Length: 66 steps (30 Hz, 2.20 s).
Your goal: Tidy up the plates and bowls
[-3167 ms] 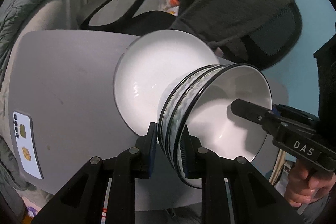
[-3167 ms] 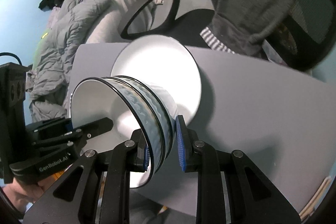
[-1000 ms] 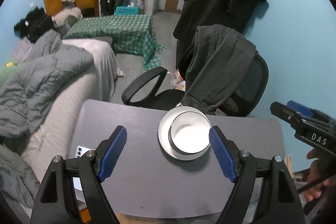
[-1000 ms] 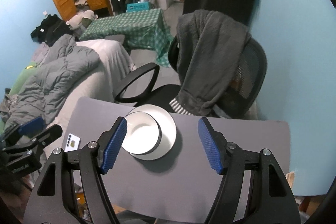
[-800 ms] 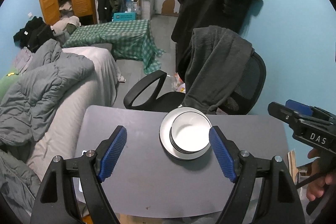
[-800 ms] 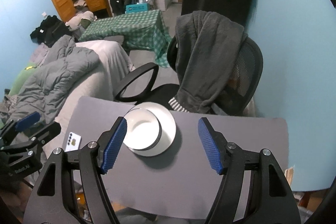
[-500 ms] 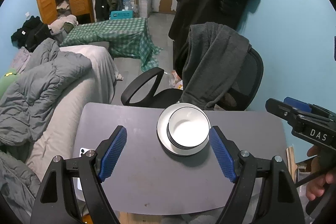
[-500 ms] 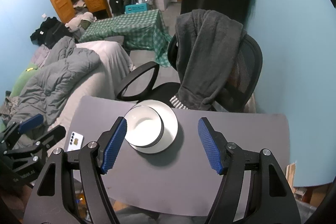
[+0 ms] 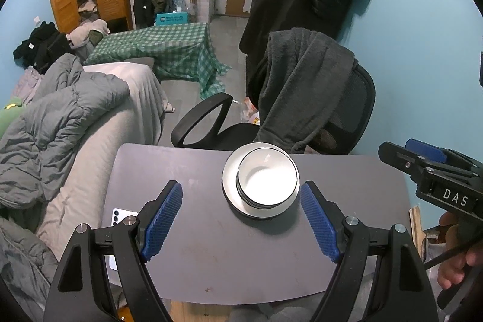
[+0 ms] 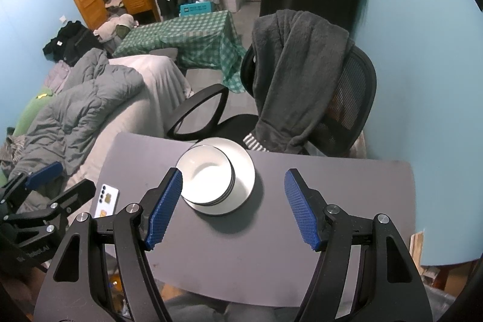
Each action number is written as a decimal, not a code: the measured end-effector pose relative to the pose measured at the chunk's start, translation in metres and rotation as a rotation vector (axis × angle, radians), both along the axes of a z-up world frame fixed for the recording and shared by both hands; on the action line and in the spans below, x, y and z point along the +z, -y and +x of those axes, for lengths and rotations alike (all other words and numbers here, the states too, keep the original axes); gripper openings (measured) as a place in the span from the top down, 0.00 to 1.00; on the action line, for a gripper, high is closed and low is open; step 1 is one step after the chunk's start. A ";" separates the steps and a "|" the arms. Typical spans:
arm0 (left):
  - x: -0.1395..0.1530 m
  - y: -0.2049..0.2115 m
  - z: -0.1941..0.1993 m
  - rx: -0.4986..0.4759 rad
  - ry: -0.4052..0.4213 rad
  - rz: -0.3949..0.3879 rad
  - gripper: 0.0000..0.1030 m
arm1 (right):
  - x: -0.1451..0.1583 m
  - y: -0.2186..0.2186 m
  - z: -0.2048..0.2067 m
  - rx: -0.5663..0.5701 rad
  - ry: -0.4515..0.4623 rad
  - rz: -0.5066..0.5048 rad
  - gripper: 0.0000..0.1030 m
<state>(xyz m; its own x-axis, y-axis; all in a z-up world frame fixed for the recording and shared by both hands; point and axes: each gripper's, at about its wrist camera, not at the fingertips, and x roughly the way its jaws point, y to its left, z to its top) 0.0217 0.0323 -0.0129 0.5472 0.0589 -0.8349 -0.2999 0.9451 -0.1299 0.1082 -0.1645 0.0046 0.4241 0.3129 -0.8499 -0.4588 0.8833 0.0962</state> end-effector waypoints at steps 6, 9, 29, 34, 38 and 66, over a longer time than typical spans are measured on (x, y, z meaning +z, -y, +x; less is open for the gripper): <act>0.002 0.001 -0.001 -0.010 0.002 -0.001 0.21 | 0.000 0.001 0.001 -0.005 -0.004 -0.001 0.33; 0.001 0.002 -0.001 -0.015 -0.002 -0.003 0.21 | 0.002 0.002 -0.001 -0.012 -0.006 0.003 0.33; 0.005 0.010 0.007 -0.016 -0.005 0.005 0.21 | 0.006 0.011 0.003 -0.018 -0.005 0.008 0.33; 0.006 0.008 0.008 -0.018 -0.014 0.001 0.21 | 0.008 0.011 0.006 -0.016 -0.008 0.011 0.33; 0.005 0.011 0.007 -0.033 -0.020 0.021 0.21 | 0.009 0.008 0.005 -0.011 -0.007 0.015 0.33; 0.006 0.005 0.008 -0.034 -0.019 0.016 0.21 | 0.005 -0.004 0.002 -0.001 -0.012 0.018 0.33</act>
